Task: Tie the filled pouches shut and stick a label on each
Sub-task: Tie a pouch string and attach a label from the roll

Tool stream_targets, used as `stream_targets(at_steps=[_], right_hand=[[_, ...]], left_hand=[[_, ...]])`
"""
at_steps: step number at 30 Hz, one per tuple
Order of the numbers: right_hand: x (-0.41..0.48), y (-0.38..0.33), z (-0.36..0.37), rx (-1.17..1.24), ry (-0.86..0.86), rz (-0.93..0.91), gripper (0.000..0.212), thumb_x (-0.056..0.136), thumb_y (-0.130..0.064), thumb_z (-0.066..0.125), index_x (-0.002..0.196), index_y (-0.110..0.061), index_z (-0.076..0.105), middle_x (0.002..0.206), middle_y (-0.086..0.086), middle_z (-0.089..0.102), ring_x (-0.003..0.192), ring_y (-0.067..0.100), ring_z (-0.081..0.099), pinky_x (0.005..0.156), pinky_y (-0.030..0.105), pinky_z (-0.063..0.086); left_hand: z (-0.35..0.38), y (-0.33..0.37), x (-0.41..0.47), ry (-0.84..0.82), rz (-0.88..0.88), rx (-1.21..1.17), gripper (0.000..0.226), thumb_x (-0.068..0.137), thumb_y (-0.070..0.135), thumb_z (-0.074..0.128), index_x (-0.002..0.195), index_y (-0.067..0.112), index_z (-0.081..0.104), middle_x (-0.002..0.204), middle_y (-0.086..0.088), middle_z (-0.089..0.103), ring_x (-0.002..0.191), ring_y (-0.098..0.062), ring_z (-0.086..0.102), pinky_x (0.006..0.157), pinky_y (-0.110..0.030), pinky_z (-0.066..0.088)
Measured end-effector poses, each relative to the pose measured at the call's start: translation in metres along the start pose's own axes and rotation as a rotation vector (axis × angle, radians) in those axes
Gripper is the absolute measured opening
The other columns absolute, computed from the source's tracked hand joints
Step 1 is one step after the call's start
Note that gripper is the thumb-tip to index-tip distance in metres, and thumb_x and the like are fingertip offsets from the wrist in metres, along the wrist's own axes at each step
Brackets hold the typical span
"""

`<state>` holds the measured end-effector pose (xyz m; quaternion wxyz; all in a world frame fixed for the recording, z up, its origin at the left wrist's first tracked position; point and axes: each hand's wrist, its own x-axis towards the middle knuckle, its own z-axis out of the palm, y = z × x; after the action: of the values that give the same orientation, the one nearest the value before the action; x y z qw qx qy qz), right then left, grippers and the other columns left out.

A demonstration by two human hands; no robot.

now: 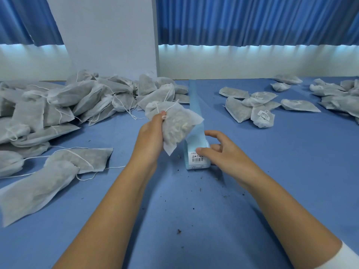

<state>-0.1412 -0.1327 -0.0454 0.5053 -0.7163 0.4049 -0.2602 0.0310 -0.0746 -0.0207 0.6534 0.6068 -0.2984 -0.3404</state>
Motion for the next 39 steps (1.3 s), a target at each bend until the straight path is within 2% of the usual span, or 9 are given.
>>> stream_targets(at_steps=[3,5,7,9,15,22,27,34,39], right_hand=[[0.0,0.002,0.002,0.013,0.0,-0.039,0.043,0.087,-0.04,0.067,0.125,-0.04,0.047,0.092,0.007,0.074,0.094,0.032,0.068,0.096,0.052,0.049],[0.001,0.002,0.003,0.023,0.014,-0.065,0.041,0.088,-0.042,0.067,0.124,-0.038,0.048,0.082,0.003,0.074,0.086,0.028,0.069,0.091,0.05,0.049],[0.003,0.004,0.001,0.023,0.044,-0.082,0.042,0.09,-0.042,0.065,0.128,-0.036,0.046,0.068,-0.009,0.07,0.075,0.014,0.068,0.079,0.037,0.054],[0.002,0.004,-0.002,-0.024,0.054,-0.136,0.042,0.091,-0.034,0.064,0.127,-0.039,0.043,0.059,-0.015,0.06,0.057,0.004,0.055,0.061,0.016,0.045],[-0.004,0.004,-0.003,-0.323,0.116,-0.284,0.033,0.085,-0.024,0.069,0.107,-0.045,0.058,0.098,-0.013,0.062,0.077,-0.002,0.057,0.069,0.012,0.045],[-0.005,0.003,-0.001,-0.492,0.268,-0.423,0.033,0.084,-0.024,0.075,0.117,-0.023,0.071,0.111,-0.004,0.056,0.107,0.016,0.053,0.094,0.03,0.047],[-0.007,0.002,-0.001,-0.59,0.358,-0.53,0.027,0.082,-0.014,0.076,0.109,-0.013,0.074,0.107,0.0,0.065,0.102,0.02,0.053,0.092,-0.001,0.024],[-0.007,0.001,-0.002,-0.595,0.346,-0.516,0.021,0.085,-0.014,0.073,0.106,-0.015,0.075,0.105,-0.003,0.071,0.101,0.018,0.059,0.088,0.012,0.033],[-0.009,-0.001,0.0,-0.621,0.362,-0.526,0.019,0.086,-0.014,0.072,0.104,-0.016,0.075,0.098,-0.005,0.073,0.097,0.021,0.061,0.083,0.011,0.033]], left_hand=[[0.008,-0.006,-0.004,-0.057,0.07,0.052,0.036,0.101,0.042,0.043,0.088,0.027,0.073,0.079,0.015,0.076,0.071,0.004,0.069,0.056,-0.014,0.047],[0.009,-0.011,-0.003,-0.098,0.061,0.092,0.037,0.101,0.044,0.044,0.084,0.029,0.073,0.079,0.017,0.076,0.072,0.004,0.07,0.061,-0.016,0.048],[0.009,-0.014,0.001,-0.114,0.032,0.118,0.037,0.1,0.044,0.045,0.082,0.027,0.073,0.079,0.015,0.076,0.074,0.001,0.07,0.069,-0.024,0.049],[0.007,-0.014,0.005,-0.095,0.01,0.122,0.038,0.099,0.044,0.045,0.08,0.026,0.072,0.072,0.015,0.074,0.064,0.003,0.067,0.06,-0.021,0.047],[0.004,-0.016,0.009,-0.073,-0.031,0.111,0.034,0.099,0.044,0.043,0.081,0.027,0.067,0.052,0.02,0.062,0.042,0.008,0.053,0.036,-0.009,0.034],[0.006,-0.017,0.015,-0.053,-0.058,0.111,0.035,0.098,0.046,0.044,0.089,0.025,0.07,0.056,0.018,0.066,0.044,0.007,0.055,0.038,-0.012,0.037],[0.007,-0.018,0.016,-0.047,-0.052,0.131,0.04,0.098,0.049,0.045,0.088,0.021,0.071,0.066,0.013,0.07,0.057,-0.001,0.061,0.048,-0.018,0.039],[0.007,-0.019,0.016,-0.059,-0.035,0.131,0.039,0.099,0.047,0.044,0.084,0.022,0.07,0.059,0.016,0.068,0.048,0.005,0.059,0.042,-0.013,0.039],[0.006,-0.022,0.019,-0.073,-0.019,0.133,0.04,0.099,0.049,0.045,0.081,0.024,0.07,0.068,0.014,0.073,0.068,-0.003,0.067,0.074,-0.029,0.05]])
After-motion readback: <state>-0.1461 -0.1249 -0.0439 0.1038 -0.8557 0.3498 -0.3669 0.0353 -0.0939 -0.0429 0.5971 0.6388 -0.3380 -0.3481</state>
